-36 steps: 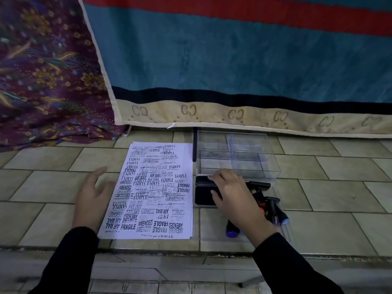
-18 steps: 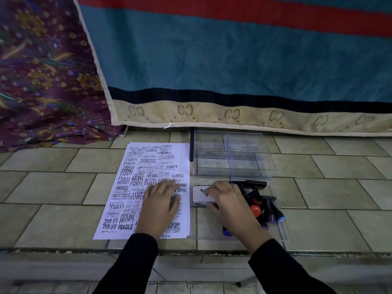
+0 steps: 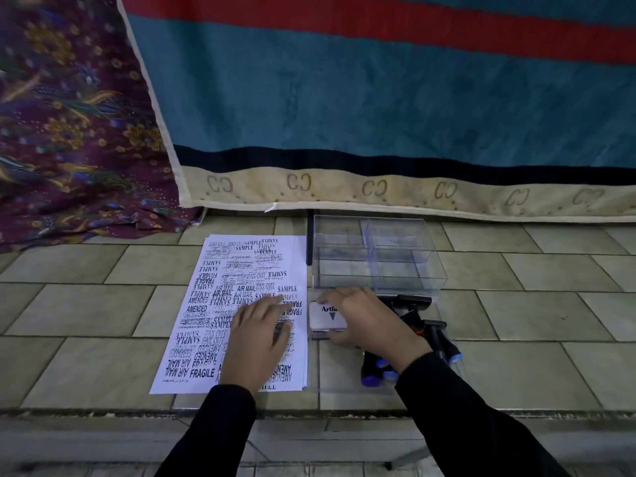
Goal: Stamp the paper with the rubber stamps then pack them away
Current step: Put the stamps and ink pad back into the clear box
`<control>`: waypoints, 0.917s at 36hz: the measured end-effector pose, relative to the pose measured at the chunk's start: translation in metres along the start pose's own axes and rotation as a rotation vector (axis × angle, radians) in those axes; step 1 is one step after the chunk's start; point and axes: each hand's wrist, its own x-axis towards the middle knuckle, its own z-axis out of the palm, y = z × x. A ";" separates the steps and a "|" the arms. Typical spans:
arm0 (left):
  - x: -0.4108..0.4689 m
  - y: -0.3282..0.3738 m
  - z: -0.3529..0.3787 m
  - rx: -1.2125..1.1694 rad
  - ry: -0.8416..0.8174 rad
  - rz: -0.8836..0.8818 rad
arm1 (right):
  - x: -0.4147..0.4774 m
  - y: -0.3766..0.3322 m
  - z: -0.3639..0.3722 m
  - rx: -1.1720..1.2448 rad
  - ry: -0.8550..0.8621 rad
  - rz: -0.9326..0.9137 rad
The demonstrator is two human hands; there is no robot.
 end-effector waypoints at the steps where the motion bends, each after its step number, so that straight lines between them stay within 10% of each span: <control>1: 0.000 0.000 0.000 -0.003 0.004 0.002 | 0.000 -0.001 -0.004 0.069 0.022 -0.007; 10: 0.001 0.001 -0.001 -0.027 0.003 -0.017 | 0.036 0.018 -0.058 0.298 0.239 0.058; 33: 0.001 0.000 0.000 -0.024 0.003 -0.024 | 0.084 0.060 -0.037 0.116 -0.068 0.121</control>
